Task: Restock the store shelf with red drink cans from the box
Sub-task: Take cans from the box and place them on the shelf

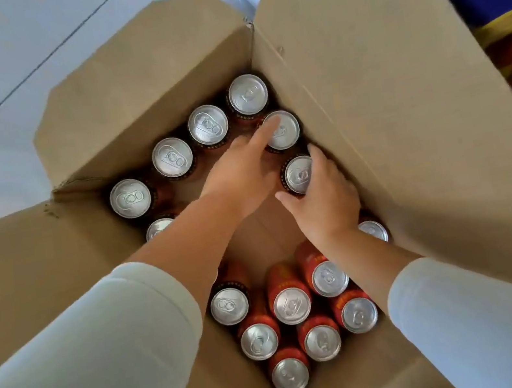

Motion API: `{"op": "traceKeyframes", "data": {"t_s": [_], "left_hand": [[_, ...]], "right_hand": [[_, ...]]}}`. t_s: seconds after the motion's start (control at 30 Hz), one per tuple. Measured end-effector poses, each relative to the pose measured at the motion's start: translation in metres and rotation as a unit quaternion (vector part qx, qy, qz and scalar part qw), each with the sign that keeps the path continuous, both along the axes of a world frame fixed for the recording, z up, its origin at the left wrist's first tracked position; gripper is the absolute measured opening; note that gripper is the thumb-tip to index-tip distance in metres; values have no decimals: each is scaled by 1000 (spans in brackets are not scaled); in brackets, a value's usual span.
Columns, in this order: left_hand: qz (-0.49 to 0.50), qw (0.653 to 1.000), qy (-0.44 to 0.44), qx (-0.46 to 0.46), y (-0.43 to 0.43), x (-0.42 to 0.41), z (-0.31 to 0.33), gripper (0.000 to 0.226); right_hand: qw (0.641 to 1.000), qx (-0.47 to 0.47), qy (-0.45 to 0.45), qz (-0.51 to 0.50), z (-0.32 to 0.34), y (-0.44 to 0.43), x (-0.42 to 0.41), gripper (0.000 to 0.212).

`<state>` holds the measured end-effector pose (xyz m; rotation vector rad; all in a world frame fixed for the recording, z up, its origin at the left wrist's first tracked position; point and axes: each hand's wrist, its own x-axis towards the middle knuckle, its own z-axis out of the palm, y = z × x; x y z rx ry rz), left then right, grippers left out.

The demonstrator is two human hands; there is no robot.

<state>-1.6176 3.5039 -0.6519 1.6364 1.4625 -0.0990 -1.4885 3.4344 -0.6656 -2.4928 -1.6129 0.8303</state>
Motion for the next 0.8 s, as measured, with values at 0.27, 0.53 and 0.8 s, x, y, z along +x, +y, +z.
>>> {"op": "traceKeyframes", "data": {"t_s": [0.27,0.53,0.8], "left_hand": [[-41,992,90,76,13,20,-10,77],[24,993,66,93,12,16,4,76],[143,984,-78,73,-25,-44,180,67]], "right_hand": [[996,21,80,-29,-2,-3,10,76],[988,58,143,-17,22,-12,23,75],[981,86,170,-33,188,-27,18,72]]}}
